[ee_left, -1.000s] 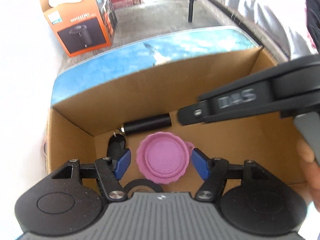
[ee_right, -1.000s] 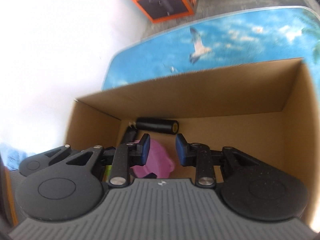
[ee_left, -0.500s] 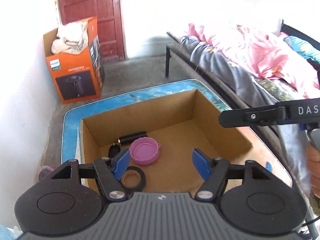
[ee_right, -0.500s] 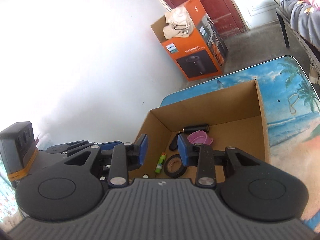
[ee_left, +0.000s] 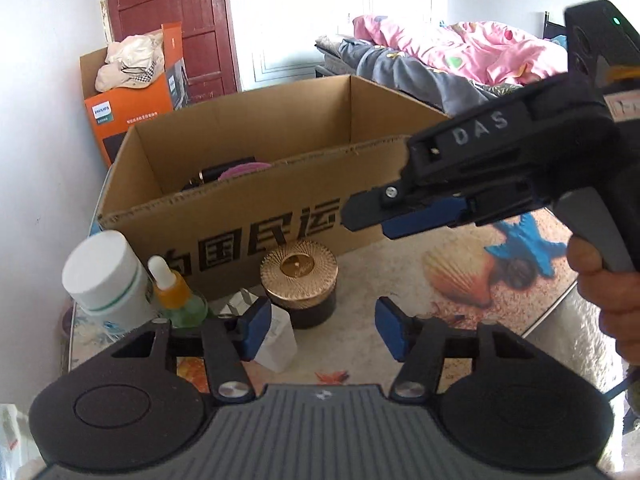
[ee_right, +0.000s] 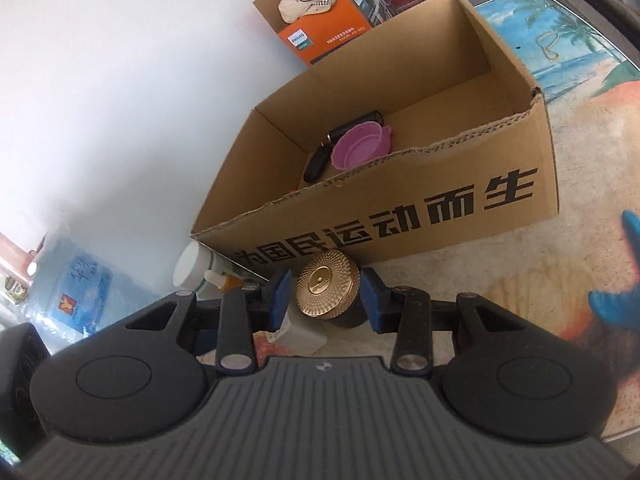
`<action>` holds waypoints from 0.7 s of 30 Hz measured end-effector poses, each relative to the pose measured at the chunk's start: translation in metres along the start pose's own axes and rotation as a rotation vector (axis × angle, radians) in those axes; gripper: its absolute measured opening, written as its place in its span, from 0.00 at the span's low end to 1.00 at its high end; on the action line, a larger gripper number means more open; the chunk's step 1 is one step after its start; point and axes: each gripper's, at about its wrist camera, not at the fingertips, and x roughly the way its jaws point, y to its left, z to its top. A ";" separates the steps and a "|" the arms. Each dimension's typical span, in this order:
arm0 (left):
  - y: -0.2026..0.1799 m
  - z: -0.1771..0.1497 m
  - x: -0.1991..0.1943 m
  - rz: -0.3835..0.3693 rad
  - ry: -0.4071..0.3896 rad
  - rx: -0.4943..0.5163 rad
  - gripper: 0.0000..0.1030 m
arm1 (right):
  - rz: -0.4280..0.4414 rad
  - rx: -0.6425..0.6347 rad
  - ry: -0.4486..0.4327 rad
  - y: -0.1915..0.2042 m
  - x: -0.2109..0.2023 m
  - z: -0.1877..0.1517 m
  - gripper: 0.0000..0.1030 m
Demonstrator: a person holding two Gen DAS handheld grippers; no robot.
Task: Organize rigid objects
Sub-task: 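Lower the right gripper onto the gold-lidded black jar and close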
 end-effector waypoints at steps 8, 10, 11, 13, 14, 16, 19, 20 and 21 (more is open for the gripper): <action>-0.028 -0.011 0.015 0.105 -0.046 0.170 0.54 | -0.045 -0.054 0.070 0.007 0.051 0.020 0.36; -0.031 -0.012 0.017 0.121 -0.048 0.191 0.54 | -0.051 -0.074 0.092 0.010 0.059 0.023 0.36; -0.032 -0.012 0.017 0.126 -0.046 0.196 0.54 | -0.048 -0.078 0.109 0.010 0.063 0.023 0.36; -0.030 -0.010 0.019 0.139 -0.036 0.196 0.55 | -0.043 -0.085 0.130 0.010 0.068 0.024 0.36; -0.029 -0.008 0.020 0.144 -0.032 0.194 0.55 | -0.044 -0.089 0.137 0.011 0.069 0.024 0.36; -0.026 -0.004 0.023 0.157 -0.021 0.191 0.55 | -0.037 -0.086 0.147 0.010 0.071 0.025 0.36; -0.022 0.001 0.030 0.171 0.010 0.208 0.56 | -0.015 -0.066 0.168 0.006 0.074 0.027 0.37; -0.022 0.003 0.032 0.176 0.017 0.218 0.56 | -0.012 -0.065 0.172 0.006 0.074 0.027 0.37; -0.023 0.004 0.034 0.184 0.019 0.232 0.56 | -0.009 -0.064 0.175 0.005 0.074 0.027 0.37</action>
